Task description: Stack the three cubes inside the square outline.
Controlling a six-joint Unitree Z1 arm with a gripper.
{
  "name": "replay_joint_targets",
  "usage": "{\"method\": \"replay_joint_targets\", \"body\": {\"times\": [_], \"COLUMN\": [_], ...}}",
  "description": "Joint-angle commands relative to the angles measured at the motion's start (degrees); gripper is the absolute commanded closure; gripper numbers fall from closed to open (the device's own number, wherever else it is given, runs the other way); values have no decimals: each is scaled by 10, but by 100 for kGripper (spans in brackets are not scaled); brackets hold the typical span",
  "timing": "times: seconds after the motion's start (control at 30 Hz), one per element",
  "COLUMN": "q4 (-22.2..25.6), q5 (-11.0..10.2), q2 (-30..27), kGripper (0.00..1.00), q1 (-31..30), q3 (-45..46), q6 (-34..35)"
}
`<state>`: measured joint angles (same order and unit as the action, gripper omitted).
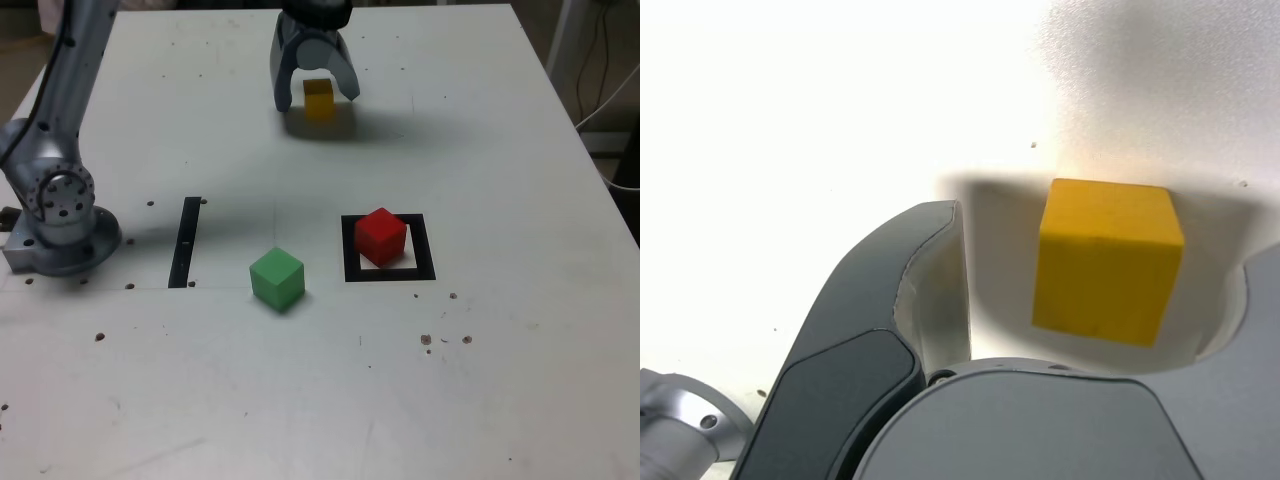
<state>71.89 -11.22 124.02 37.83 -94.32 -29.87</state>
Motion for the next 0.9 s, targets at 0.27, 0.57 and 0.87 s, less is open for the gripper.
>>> {"method": "replay_joint_targets", "body": {"times": [0.27,0.57,0.87], "q4": [-1,-25,-53], "q5": [-1,23,39], "q2": [12,15,0], "kGripper": [39,51,67], "q1": [0,4,4], "q3": [-18,2,11], "q6": [-4,-13,-22]}}
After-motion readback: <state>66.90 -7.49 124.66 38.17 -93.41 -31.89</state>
